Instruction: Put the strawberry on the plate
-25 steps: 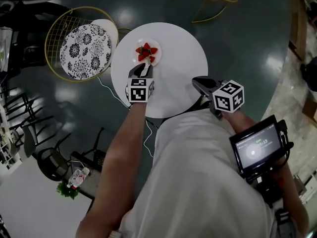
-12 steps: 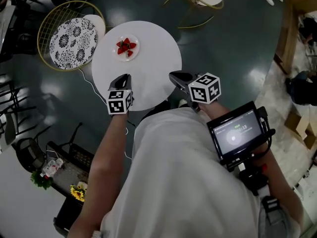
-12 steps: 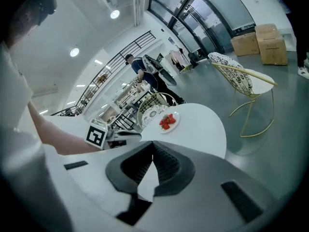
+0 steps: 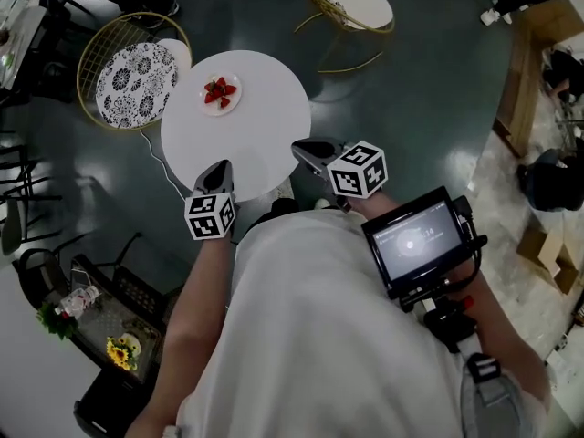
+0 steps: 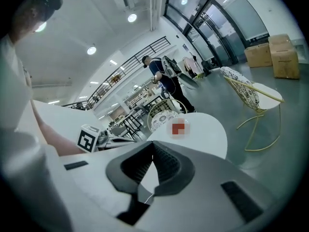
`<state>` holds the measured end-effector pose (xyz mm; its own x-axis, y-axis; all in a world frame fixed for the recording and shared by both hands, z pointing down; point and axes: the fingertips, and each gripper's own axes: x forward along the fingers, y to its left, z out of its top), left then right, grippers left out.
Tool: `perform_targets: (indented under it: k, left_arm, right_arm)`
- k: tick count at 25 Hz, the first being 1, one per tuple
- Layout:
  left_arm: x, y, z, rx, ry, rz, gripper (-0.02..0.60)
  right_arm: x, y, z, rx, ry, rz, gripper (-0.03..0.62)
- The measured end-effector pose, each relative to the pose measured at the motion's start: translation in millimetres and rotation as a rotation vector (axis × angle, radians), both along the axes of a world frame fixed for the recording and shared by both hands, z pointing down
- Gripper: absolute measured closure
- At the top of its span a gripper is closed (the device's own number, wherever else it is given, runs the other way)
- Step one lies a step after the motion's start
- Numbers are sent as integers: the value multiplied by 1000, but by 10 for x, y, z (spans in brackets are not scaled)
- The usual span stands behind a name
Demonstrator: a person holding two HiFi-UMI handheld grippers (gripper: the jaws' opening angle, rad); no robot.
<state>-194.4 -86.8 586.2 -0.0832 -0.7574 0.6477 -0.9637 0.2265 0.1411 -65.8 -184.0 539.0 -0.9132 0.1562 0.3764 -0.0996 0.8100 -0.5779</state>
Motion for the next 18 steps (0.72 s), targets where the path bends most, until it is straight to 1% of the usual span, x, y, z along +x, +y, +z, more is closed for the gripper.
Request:
perform_targets:
  k: [5,7,9,11,18]
  left_arm:
    - [159,13,-111,49,2,15,574]
    - [328,75,-229,69,-1,18,572]
    - [556,174,-393,93,-7,18,574]
    - [713,261,-517,115,-12,17,573]
    - [967,451,-654,162,-16,8,574]
  right_arm:
    - [-71,72,-95,22,-51,-27,586]
    - [52,153,-226,42,-75,-35,586]
    - [266,268,-390,63,-98,-40,586]
    - [421,368,-490,75,-112,-41,586]
    - [647,591,-459,84,-105,-46,586]
